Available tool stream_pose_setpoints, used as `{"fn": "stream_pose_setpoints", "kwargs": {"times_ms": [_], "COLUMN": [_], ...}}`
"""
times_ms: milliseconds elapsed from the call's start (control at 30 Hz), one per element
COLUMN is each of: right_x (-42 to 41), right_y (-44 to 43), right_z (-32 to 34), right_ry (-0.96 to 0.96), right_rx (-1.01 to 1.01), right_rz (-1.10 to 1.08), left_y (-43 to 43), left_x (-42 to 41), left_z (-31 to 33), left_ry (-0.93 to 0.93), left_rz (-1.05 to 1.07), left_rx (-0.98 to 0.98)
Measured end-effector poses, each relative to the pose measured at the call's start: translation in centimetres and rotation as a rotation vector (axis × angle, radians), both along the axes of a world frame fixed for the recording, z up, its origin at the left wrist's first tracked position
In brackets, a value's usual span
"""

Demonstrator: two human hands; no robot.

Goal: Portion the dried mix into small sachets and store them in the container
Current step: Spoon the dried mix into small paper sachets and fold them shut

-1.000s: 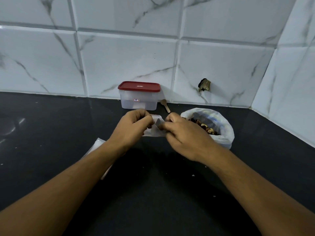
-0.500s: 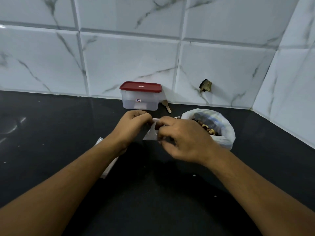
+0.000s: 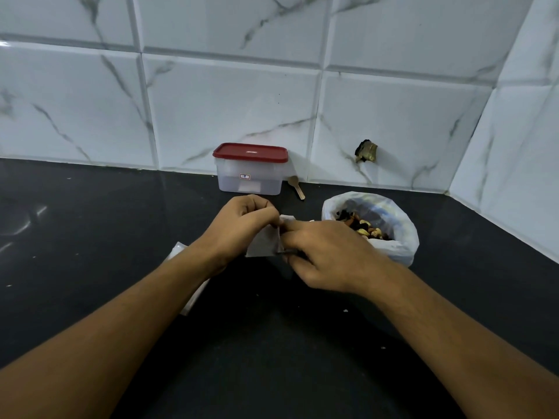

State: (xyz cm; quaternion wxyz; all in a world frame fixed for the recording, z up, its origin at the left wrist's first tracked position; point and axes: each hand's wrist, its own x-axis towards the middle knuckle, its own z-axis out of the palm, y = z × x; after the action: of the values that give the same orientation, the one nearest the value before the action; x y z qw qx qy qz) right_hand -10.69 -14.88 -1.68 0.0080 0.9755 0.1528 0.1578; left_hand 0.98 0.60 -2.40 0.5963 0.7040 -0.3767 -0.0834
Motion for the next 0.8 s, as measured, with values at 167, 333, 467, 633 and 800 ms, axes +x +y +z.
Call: {"fn": "stream_pose_setpoints", "kwargs": {"times_ms": [167,333,467,633,800], "right_x": [0.2,0.8,0.3,-0.6,-0.5], "right_y": [-0.1,-1.0,-1.7,-1.0,-0.9], "right_z": [-0.4,-0.9,-0.2,0.7,1.1], "right_ry": [0.034,0.067,0.197,0.293,0.268], "right_rx": [0.036,0.399,0.812,0.917,0.973], "right_rz": [-0.025,-0.034,0.039,0.092,0.024], "left_y": [0.1,0.3,0.9,1.1,1.2], "left_x": [0.3,0.3,0.6,0.5,0.5], "left_z": [-0.1,-0.2,-0.1,0.0,0.2], "left_ry": [-0.021,-0.016,-0.051,-0.009,-0.001], "left_rz": [-0.024,-0.070,-0.152,-0.237,-0.213], "left_rx": [-0.010,-0.055,0.127,0.275,0.266]}}
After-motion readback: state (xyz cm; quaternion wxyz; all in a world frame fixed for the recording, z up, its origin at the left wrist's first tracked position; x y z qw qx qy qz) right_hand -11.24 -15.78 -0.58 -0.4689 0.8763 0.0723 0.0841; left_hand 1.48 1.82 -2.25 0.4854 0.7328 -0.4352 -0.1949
